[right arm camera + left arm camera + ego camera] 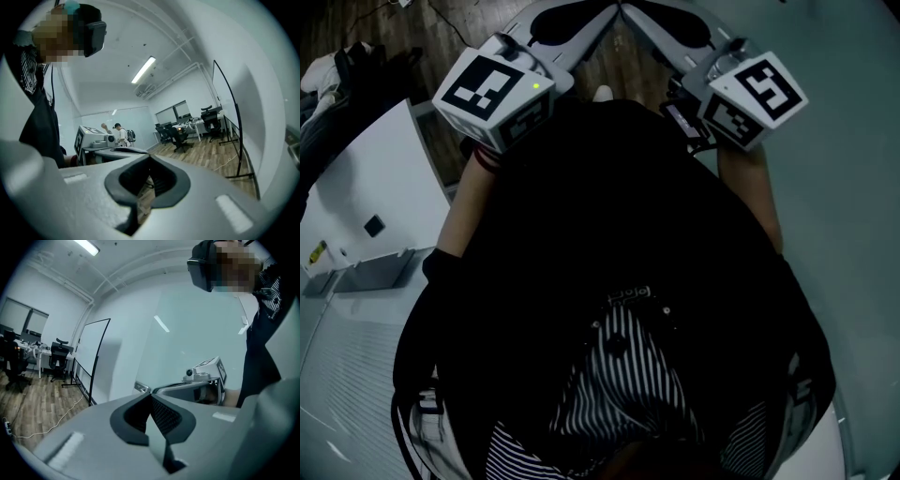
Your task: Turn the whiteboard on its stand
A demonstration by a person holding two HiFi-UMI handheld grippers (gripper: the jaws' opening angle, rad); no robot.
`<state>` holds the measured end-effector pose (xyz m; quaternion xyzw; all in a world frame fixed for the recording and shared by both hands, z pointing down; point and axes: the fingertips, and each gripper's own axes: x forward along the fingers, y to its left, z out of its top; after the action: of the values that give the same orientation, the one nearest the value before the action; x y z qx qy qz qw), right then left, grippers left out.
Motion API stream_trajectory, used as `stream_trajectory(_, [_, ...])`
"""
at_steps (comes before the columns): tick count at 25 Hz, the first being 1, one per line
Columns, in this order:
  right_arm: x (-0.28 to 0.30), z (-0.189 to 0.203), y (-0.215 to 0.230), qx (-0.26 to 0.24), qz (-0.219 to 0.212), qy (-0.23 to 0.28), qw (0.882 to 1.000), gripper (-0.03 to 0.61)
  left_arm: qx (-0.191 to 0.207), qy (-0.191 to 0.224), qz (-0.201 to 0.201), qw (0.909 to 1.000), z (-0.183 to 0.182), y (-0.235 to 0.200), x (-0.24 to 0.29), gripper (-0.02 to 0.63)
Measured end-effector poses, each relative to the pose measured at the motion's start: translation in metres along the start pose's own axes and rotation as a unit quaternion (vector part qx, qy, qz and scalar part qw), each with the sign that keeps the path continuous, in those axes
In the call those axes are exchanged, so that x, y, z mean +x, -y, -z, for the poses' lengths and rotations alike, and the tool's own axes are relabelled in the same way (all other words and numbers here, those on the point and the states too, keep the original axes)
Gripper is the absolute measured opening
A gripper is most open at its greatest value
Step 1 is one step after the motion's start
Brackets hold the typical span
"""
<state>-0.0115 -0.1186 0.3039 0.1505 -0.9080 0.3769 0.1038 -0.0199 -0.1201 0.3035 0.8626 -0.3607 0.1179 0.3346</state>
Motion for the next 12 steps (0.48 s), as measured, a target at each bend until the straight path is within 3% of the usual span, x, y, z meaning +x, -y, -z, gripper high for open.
stream_trajectory(5, [-0.003,0.011,0.000,0.006,0.030,0.003,1.000,0.001,0.037,-0.015,0.026,0.9989,0.010,0.004,0.002,-0.002])
stream_trajectory(12, [-0.008,0.017,0.002,0.002,0.065,0.022,0.998,0.001,0.050,-0.005,0.060,0.9969,0.016,0.008,0.006,-0.002])
